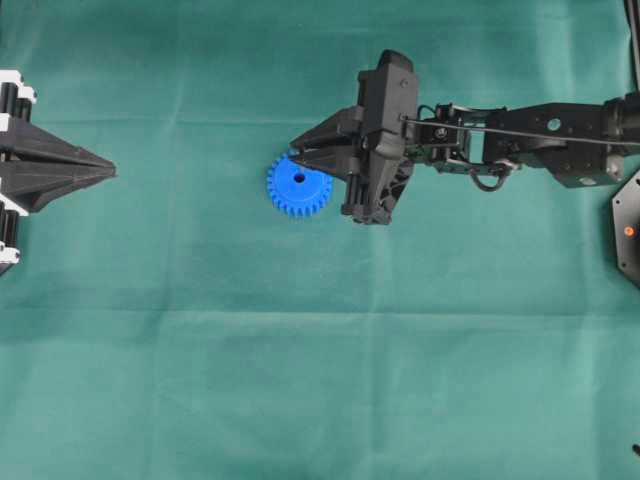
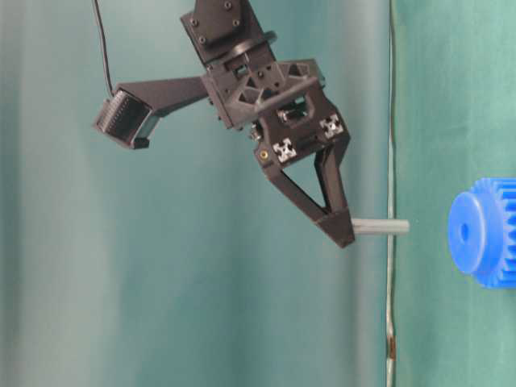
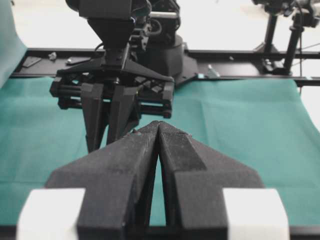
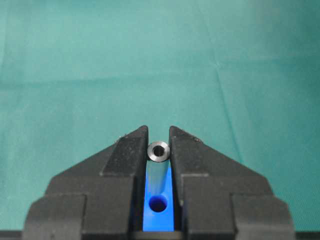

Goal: Insert the shaft placed at a random location into the center hole of the medium gear at another random location.
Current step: 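Carry the shaft left with the right gripper over the blue gear's hole, then align the shaft above the gear's center hole with the right gripper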

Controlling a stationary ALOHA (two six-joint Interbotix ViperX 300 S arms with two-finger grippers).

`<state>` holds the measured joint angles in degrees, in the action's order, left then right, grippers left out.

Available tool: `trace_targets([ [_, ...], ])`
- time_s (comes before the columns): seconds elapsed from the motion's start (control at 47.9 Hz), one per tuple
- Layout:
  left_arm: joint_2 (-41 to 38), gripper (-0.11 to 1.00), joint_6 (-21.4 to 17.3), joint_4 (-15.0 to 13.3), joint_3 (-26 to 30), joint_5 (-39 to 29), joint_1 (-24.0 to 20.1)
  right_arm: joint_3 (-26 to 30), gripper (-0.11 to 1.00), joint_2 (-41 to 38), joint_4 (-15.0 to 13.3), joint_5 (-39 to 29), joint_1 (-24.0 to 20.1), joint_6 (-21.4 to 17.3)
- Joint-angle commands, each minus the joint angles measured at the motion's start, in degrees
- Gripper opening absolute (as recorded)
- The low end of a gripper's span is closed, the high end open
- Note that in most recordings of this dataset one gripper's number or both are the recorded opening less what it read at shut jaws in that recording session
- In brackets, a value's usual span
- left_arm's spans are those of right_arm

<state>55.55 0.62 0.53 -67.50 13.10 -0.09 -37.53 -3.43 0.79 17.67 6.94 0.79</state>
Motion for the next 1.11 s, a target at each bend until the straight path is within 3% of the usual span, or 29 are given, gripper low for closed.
trace_targets([
  [0.0, -0.26, 0.0, 0.09, 0.18, 1.23, 0.18, 0.0, 1.67, 0.14, 0.7, -0.26, -0.18, -0.09, 0.35],
  [1.086, -0.53, 0.0, 0.09, 0.18, 1.14, -0.18, 0.0, 1.76, 0.14, -3.96, -0.18, 2.2, 0.0, 0.26],
])
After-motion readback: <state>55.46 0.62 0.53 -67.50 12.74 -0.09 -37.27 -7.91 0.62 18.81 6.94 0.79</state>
